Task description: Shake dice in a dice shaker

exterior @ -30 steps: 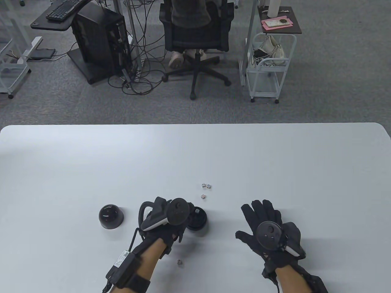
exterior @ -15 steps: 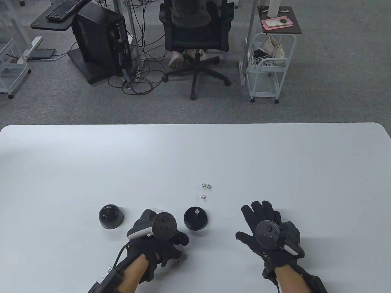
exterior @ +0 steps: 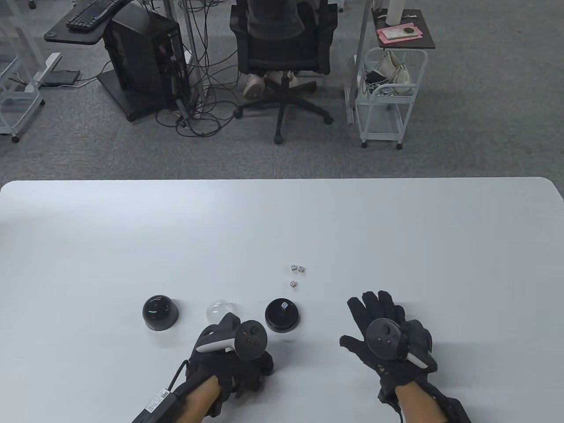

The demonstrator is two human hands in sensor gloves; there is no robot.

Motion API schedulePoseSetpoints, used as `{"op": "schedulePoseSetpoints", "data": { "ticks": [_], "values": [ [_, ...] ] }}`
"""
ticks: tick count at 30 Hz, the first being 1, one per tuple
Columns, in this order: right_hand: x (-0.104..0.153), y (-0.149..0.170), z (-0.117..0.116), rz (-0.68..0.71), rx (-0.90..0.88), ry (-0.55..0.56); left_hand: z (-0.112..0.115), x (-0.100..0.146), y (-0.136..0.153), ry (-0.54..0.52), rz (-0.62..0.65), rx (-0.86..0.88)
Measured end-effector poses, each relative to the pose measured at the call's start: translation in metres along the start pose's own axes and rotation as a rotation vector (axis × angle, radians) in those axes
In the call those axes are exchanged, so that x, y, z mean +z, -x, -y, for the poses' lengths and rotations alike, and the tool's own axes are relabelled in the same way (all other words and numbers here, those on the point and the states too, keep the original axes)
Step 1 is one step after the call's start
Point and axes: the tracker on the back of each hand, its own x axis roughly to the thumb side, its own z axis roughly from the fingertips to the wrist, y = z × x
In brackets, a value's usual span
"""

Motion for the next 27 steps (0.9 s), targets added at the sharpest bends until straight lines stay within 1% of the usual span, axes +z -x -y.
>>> {"op": "schedulePoseSetpoints", "data": {
  "ticks": [4,7,10,12,14,16,20,22,27],
  "values": [
    [0.0,0.0,0.0,-0.001,-0.005,0.004,-0.001,0.0,-0.001,-0.031,-0.001,0.003],
    [0.0,0.001,0.0,0.001,-0.01,0.007,-0.006,0.0,0.002,-0.136,-0.009,0.03],
    [0.0,0.0,0.0,0.004,-0.009,0.011,-0.023,0.003,0.002,-0.291,-0.036,0.073],
    [0.0,0.001,0.0,0.006,-0.011,0.015,-0.037,0.005,0.003,-0.391,-0.099,0.065],
    [-0.001,0.001,0.0,0.005,-0.014,0.015,-0.05,0.003,0.005,-0.427,-0.158,0.042],
    [-0.001,0.001,-0.001,0.004,-0.015,0.013,-0.06,-0.002,0.007,-0.467,-0.193,0.075],
    [0.0,0.002,0.0,0.003,-0.02,0.016,-0.072,-0.018,0.01,-0.499,-0.248,0.119],
    [0.0,0.003,0.0,0.004,-0.022,0.02,-0.075,-0.028,0.011,-0.487,-0.274,0.126],
    [0.0,0.003,-0.001,0.008,-0.02,0.02,-0.073,-0.044,0.011,-0.452,-0.306,0.124]
  ]
}}
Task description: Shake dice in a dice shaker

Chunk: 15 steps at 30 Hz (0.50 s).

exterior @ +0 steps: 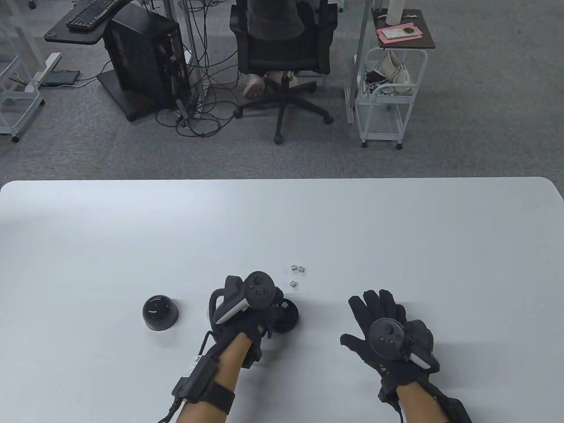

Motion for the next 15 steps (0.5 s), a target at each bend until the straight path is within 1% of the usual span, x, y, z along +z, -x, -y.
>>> {"op": "schedulePoseSetpoints", "data": {
  "ticks": [3,5,7,9,11,13,14,15],
  "values": [
    [0.0,0.0,0.0,0.002,0.001,-0.002,0.004,-0.002,-0.001,0.011,0.006,0.0],
    [0.0,0.0,0.0,0.003,-0.002,0.0,0.003,0.002,0.0,0.016,0.027,0.003],
    [0.0,0.001,0.0,0.003,-0.007,0.002,-0.004,0.011,0.002,-0.02,0.061,-0.004],
    [0.0,0.002,0.0,0.002,-0.012,0.001,-0.014,0.023,0.008,-0.069,0.086,-0.028],
    [0.0,0.002,-0.001,0.003,-0.015,-0.002,-0.026,0.04,0.017,-0.15,0.106,-0.044],
    [-0.001,0.001,-0.003,0.006,-0.013,-0.006,-0.034,0.056,0.027,-0.192,0.114,-0.043],
    [-0.001,0.0,-0.004,0.009,-0.012,-0.008,-0.039,0.066,0.035,-0.23,0.115,-0.039],
    [-0.001,0.0,-0.004,0.011,-0.012,-0.008,-0.041,0.071,0.039,-0.242,0.111,-0.039]
  ]
}}
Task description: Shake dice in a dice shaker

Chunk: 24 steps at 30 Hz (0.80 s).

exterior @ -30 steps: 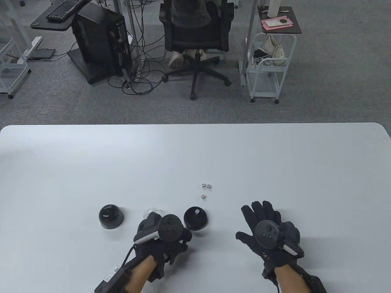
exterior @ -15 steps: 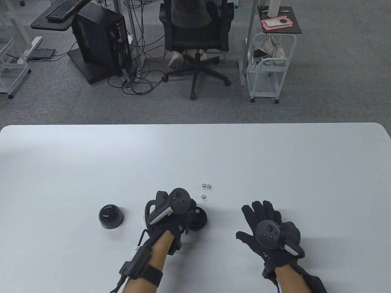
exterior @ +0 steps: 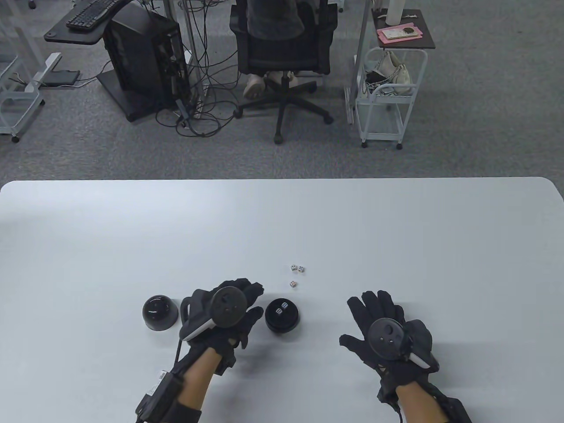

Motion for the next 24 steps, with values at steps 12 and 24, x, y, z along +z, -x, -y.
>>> {"op": "schedulePoseSetpoints", "data": {
  "ticks": [12,24],
  "values": [
    [-0.023,-0.009,-0.011,0.022,-0.009,0.043,0.001,0.047,0.06,-0.06,-0.085,0.085],
    [-0.123,-0.066,-0.024,0.016,0.102,-0.079,-0.006,0.061,0.066,-0.113,-0.083,0.111]
  ]
}}
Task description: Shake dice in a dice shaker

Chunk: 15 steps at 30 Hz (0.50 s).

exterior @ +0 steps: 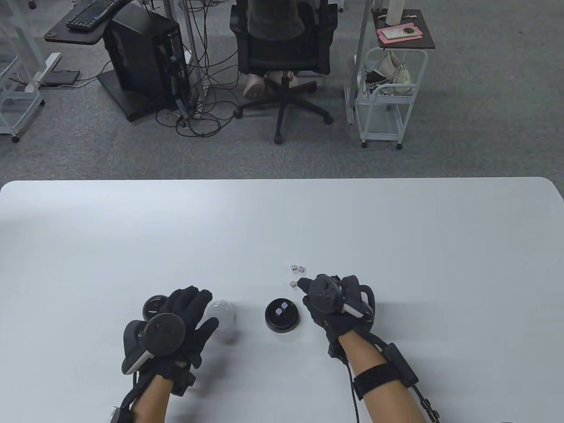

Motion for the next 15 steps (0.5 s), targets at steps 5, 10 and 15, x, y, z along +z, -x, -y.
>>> {"op": "schedulePoseSetpoints", "data": {
  "ticks": [5,10,15],
  "values": [
    [-0.027,-0.007,-0.008,-0.028,0.074,-0.041,-0.004,0.001,0.001,-0.007,0.0,0.02],
    [-0.044,-0.008,-0.016,-0.053,0.154,-0.119,-0.009,0.003,0.004,-0.015,-0.006,0.043],
    [-0.053,-0.01,-0.021,-0.061,0.161,-0.168,-0.01,0.003,0.007,-0.012,-0.019,0.054]
  ]
}}
